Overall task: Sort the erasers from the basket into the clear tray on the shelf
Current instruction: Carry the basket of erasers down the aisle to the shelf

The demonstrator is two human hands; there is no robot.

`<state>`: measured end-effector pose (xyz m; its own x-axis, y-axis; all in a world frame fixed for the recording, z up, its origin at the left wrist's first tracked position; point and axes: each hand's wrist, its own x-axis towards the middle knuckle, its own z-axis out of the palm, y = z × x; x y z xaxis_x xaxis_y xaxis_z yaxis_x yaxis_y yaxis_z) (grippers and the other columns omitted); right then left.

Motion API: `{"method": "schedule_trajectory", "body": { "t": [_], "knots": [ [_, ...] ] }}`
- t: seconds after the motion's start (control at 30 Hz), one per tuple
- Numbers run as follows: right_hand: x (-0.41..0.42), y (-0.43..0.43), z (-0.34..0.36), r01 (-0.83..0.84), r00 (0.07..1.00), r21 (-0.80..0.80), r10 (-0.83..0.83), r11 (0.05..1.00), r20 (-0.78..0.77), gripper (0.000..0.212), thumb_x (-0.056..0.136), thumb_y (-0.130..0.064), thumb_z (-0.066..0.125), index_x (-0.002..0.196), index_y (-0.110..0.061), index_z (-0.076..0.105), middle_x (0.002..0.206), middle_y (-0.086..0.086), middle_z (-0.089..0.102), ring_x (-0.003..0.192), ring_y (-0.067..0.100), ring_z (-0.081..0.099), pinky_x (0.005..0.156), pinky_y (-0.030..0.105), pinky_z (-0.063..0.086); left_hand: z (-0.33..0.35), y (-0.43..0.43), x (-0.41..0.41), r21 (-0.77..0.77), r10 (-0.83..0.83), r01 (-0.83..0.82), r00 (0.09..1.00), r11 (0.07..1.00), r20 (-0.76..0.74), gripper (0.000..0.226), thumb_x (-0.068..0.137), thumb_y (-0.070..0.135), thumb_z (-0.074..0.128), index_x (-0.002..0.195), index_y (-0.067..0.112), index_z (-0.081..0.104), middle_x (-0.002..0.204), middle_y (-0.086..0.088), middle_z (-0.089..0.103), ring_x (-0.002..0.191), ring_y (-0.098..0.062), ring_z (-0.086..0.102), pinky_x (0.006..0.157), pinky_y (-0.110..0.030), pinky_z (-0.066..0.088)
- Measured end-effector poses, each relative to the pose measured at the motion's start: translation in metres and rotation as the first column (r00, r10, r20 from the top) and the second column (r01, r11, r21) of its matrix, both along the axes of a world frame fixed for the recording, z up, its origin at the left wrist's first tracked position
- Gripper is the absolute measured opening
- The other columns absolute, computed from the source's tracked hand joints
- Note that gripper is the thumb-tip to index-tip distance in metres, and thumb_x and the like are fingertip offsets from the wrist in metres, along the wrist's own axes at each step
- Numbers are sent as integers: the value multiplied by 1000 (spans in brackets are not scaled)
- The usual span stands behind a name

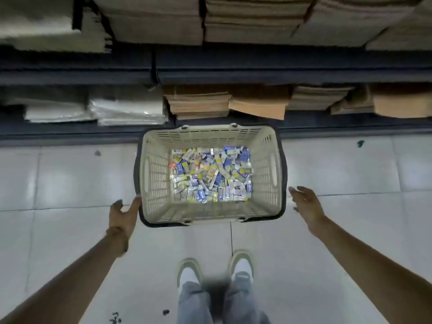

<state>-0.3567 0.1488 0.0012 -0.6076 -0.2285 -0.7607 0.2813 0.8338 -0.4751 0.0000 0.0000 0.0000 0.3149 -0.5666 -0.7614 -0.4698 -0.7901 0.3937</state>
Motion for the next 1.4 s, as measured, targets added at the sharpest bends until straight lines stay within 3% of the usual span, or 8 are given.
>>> {"method": "schedule_trajectory", "body": {
  "t": [0.13,0.3,0.4,0.5,0.7,0.9,1.1,1.4],
  "knots": [
    [-26,-54,-59,-93,988,-8,91,996,-126,17,94,-35,51,84,-22,48,85,-1,48,88,17,43,59,23,37,-62,-29,-9,-64,23,-25,999,998,-32,73,88,50,53,144,14,23,144,-5,37,127,-26,39,94,-27,27],
    [-35,-77,-108,-54,985,-30,48,998,-163,46,95,-44,44,116,-6,59,101,7,61,89,21,57,85,34,49,-111,-61,-9,-81,93,-102,989,991,-111,56,86,63,39,107,16,59,89,2,63,83,-20,57,69,-28,43],
    [-32,-63,-119,-7,985,-32,1,999,-171,45,97,-40,44,112,-2,63,94,7,68,73,15,63,74,26,54,-130,-65,3,-8,107,-110,979,994,-176,59,90,63,28,100,16,62,68,7,70,72,-14,59,63,-27,45],
    [-24,-40,-116,6,993,-16,-8,1000,-120,37,97,-34,46,105,-3,65,66,1,58,42,1,53,39,7,39,-138,-65,16,34,74,-69,981,997,-180,62,90,65,27,93,15,64,50,8,65,68,-17,56,67,-29,46],
    [-3,33,-92,161,987,44,-162,986,3,43,90,-42,57,95,-1,66,59,3,54,50,11,47,33,7,34,-123,-37,21,130,13,3,993,991,-121,62,85,71,31,72,17,59,43,4,57,60,-20,48,69,-31,43],
    [21,149,-9,398,917,84,-399,914,5,50,85,-54,57,59,-12,52,55,5,50,48,17,43,52,27,38,-33,26,-8,216,-123,140,988,966,-90,55,89,61,39,81,11,61,38,6,55,63,-19,51,71,-32,44],
    [50,274,135,653,756,69,-654,754,-13,46,88,-52,52,61,-15,47,58,4,44,52,16,38,52,26,35,104,80,-87,230,-303,331,942,915,-146,53,87,57,48,78,8,62,57,-3,54,57,-19,48,65,-32,45],
    [75,399,300,912,404,-53,-912,408,-70,40,89,-54,49,65,-23,49,50,-3,48,51,14,39,43,18,33,276,120,-218,132,-793,852,520,506,-317,66,87,66,34,98,9,66,63,-1,47,62,-20,48,68,-31,44]
  ]
}}
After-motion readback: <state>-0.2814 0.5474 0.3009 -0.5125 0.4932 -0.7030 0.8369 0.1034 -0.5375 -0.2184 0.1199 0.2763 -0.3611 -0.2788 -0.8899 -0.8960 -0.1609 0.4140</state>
